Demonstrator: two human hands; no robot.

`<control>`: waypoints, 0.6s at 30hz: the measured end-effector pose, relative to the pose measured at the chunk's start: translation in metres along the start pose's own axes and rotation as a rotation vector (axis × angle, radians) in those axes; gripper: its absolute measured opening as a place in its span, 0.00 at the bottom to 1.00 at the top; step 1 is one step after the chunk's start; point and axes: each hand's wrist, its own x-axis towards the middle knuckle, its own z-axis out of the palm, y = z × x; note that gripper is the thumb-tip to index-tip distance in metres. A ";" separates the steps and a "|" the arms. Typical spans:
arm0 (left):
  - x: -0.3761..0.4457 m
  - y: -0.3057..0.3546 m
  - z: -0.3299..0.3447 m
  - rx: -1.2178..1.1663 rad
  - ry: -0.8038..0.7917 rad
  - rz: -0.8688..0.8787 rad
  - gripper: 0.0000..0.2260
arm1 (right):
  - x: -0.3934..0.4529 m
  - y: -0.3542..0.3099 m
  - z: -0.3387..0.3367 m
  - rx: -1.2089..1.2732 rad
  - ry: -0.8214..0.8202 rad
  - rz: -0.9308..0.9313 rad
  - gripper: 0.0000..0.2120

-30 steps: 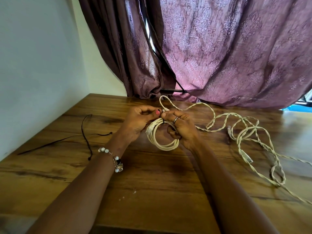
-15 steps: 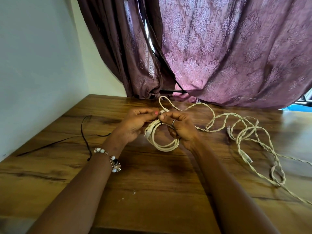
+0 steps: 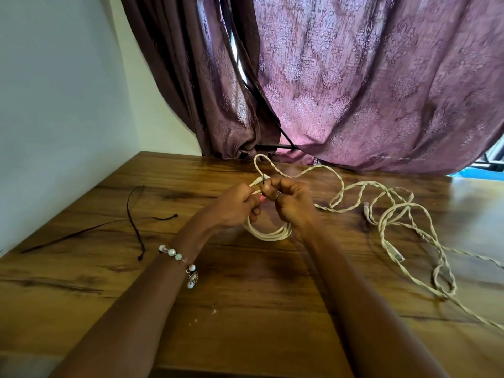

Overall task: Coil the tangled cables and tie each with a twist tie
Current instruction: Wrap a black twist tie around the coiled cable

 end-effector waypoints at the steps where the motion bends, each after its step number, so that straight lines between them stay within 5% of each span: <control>1: 0.000 0.000 0.002 0.077 0.019 0.006 0.12 | 0.002 0.003 0.001 -0.001 0.014 -0.004 0.03; 4: -0.003 0.005 0.008 0.342 0.138 0.012 0.12 | 0.001 0.000 0.004 0.058 0.034 0.037 0.03; 9: -0.006 0.011 0.007 0.413 0.266 -0.035 0.08 | 0.004 -0.004 0.002 0.345 0.101 0.206 0.10; 14: 0.006 -0.014 -0.014 0.218 0.406 -0.243 0.10 | 0.013 -0.006 -0.024 0.460 0.294 0.245 0.08; 18: 0.017 -0.027 -0.012 -0.040 0.335 -0.267 0.09 | 0.013 -0.007 -0.024 0.550 0.352 0.187 0.05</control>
